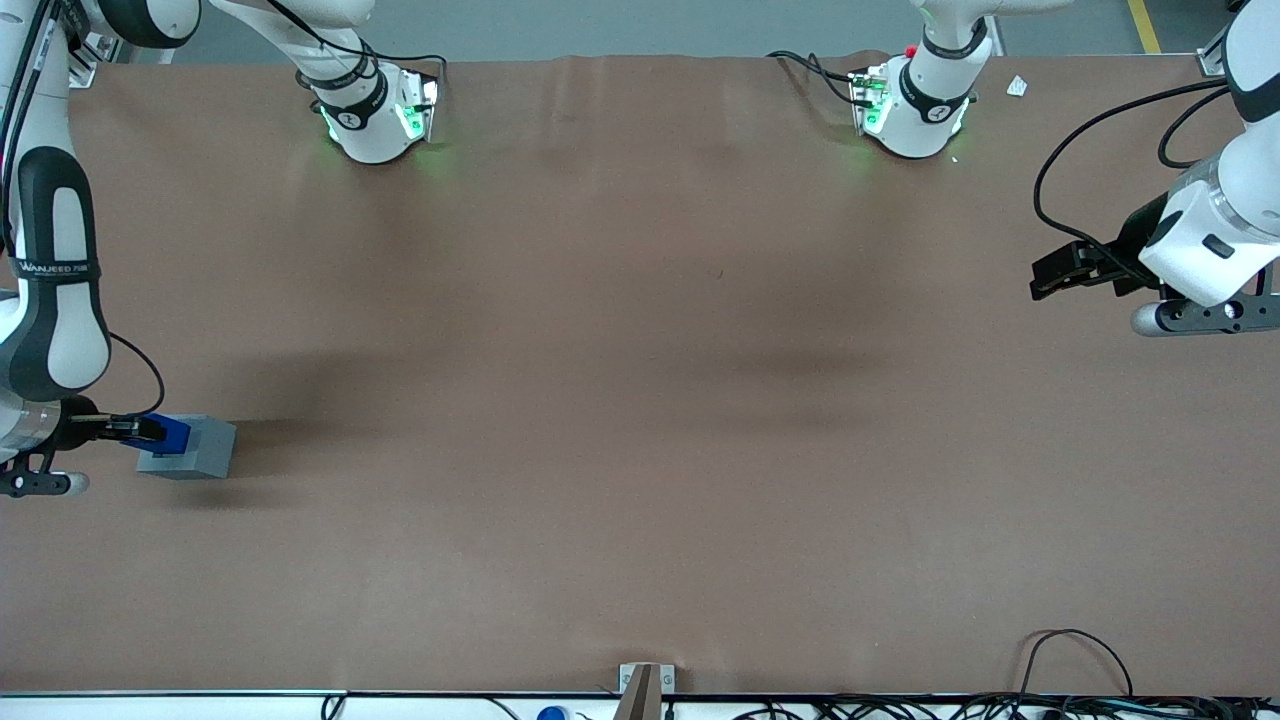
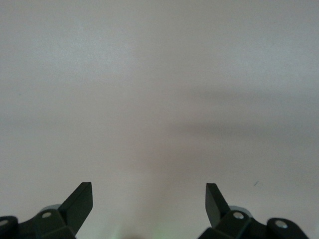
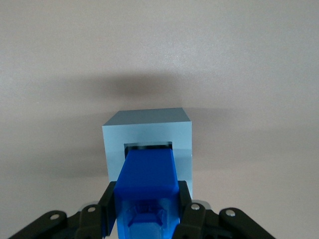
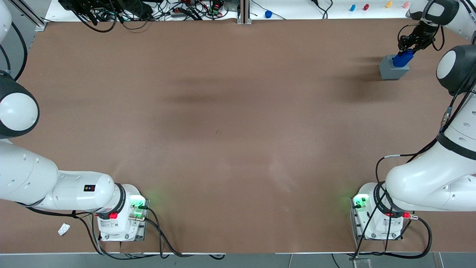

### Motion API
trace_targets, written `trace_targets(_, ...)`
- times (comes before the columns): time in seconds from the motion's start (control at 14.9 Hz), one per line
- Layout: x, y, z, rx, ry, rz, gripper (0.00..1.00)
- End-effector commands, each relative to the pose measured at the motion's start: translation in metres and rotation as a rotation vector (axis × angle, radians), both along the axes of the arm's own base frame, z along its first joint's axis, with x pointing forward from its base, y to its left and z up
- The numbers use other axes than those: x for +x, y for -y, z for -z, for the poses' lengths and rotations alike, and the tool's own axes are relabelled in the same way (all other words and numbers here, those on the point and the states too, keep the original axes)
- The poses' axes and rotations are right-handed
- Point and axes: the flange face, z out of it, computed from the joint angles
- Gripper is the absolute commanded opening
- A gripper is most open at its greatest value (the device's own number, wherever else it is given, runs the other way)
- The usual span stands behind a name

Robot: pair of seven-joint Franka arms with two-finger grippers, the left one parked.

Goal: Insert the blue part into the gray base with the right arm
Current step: 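Lower the blue block into the gray base's opening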

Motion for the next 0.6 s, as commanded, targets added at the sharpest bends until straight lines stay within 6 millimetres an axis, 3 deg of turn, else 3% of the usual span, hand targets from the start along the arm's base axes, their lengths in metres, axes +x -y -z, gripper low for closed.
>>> trace_targets(0.0, 0.0022, -0.0001, 0.0088, 0.001, -0.018, -0.021, 0.01)
trace_targets(0.54, -0.0031, -0.0042, 0.0123, 0.02, -0.07, -0.018, 0.01)
